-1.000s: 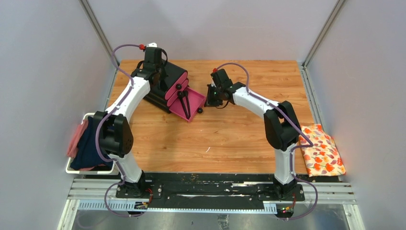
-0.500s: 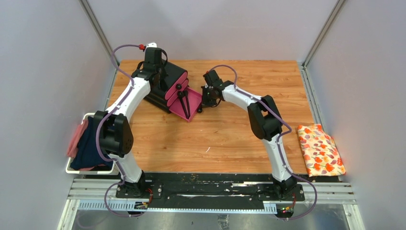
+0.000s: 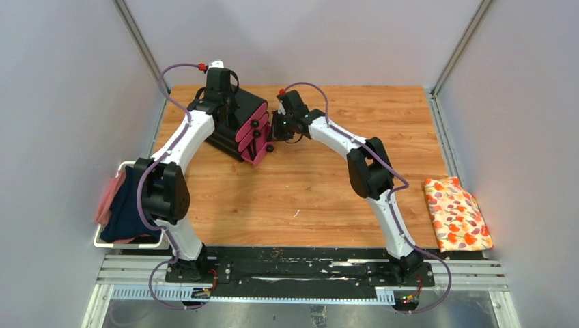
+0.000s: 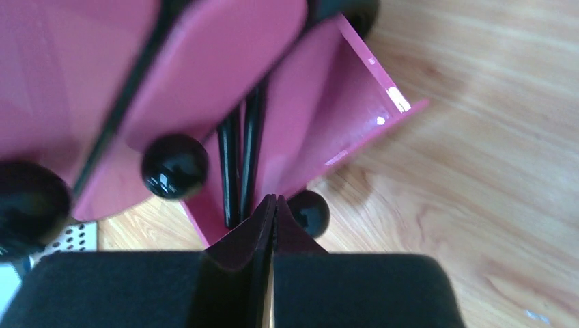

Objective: Organize the makeup

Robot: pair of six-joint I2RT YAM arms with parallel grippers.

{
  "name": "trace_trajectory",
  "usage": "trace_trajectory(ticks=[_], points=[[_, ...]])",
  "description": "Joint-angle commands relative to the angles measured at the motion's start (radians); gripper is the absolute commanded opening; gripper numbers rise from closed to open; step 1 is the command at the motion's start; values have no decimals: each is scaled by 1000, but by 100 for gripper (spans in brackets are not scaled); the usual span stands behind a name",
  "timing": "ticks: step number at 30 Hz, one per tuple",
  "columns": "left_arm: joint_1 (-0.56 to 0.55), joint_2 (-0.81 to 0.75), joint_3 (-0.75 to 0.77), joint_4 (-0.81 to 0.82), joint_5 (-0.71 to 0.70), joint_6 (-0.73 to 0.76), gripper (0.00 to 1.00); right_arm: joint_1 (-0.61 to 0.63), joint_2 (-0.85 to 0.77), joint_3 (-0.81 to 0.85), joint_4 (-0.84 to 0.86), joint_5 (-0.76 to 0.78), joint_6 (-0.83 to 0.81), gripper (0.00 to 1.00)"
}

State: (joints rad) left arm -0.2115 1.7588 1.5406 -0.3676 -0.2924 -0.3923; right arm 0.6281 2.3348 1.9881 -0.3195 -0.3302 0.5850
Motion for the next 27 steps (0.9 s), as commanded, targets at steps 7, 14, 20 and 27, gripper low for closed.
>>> trace_trajectory(ticks=[7,14,20,27], points=[[4,64,-61,-125,28,13,0,29,200,217,48,-128,116,0],[4,68,-65,-123,33,16,0,36,210,201,130,-146,153,0],[4,61,-68,-125,32,18,0,35,158,125,174,-135,149,0],[4,-22,-97,-107,27,-3,0,28,-43,-58,113,21,29,7]])
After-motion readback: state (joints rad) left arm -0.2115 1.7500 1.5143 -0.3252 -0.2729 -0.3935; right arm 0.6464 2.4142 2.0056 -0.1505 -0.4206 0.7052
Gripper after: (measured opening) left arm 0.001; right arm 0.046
